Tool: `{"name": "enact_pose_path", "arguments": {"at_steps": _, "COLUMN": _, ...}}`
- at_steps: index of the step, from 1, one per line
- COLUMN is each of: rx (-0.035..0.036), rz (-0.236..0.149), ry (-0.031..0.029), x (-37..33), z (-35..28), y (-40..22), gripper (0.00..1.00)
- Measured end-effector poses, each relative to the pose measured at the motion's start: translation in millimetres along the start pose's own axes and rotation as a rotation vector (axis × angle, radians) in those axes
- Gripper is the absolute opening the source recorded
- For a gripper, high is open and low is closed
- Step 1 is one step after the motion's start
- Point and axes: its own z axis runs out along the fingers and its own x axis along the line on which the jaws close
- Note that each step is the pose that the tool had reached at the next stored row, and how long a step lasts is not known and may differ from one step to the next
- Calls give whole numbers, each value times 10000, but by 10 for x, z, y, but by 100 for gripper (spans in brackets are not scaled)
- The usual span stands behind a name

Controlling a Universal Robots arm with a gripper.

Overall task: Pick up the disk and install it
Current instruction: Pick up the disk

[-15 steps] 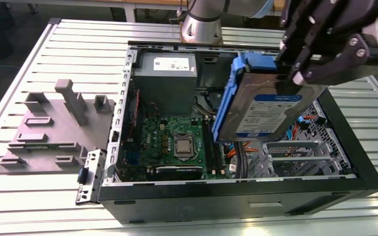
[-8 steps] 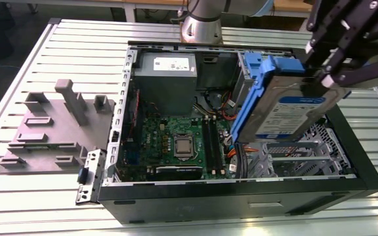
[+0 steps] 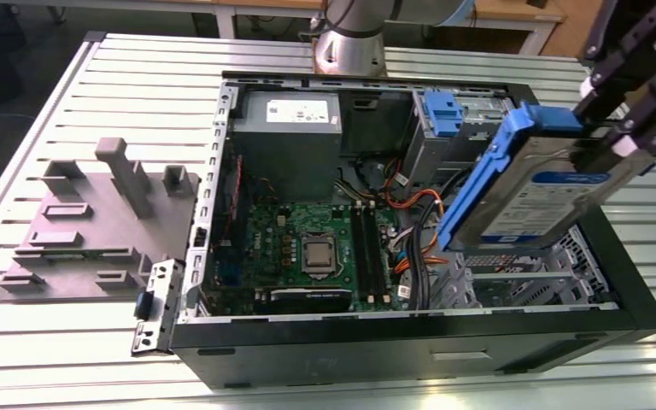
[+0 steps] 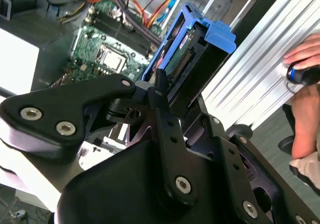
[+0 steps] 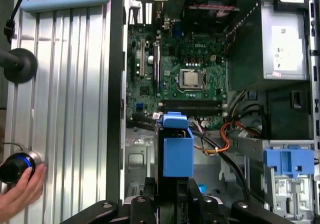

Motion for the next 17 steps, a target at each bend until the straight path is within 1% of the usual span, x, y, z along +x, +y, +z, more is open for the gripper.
{"name": "enact_pose_path", "arguments": {"at_steps": 6, "rx": -35, "rz": 4, "ry": 1, "x": 8, "z": -16, "y": -241, "gripper": 35}}
{"name": "enact_pose_path", "arguments": {"at_steps": 9, "rx": -44, "rz": 3, "ry": 0, "x": 10, "z": -24, "y": -340, "gripper": 35}}
{"name": "enact_pose_path", "arguments": {"at_steps": 10, "rx": -44, "rz": 3, "ry": 0, "x": 10, "z": -24, "y": -349, "gripper": 35}}
{"name": "enact_pose_path", "arguments": {"at_steps": 14, "rx": -39, "rz": -16, "ry": 0, "x": 10, "z": -23, "y": -349, "gripper": 35}}
{"name": "enact_pose_path", "arguments": {"at_steps": 17, "rx": 31, "rz": -81, "ry": 3, "x": 22, "z": -5, "y": -351, "gripper": 35}}
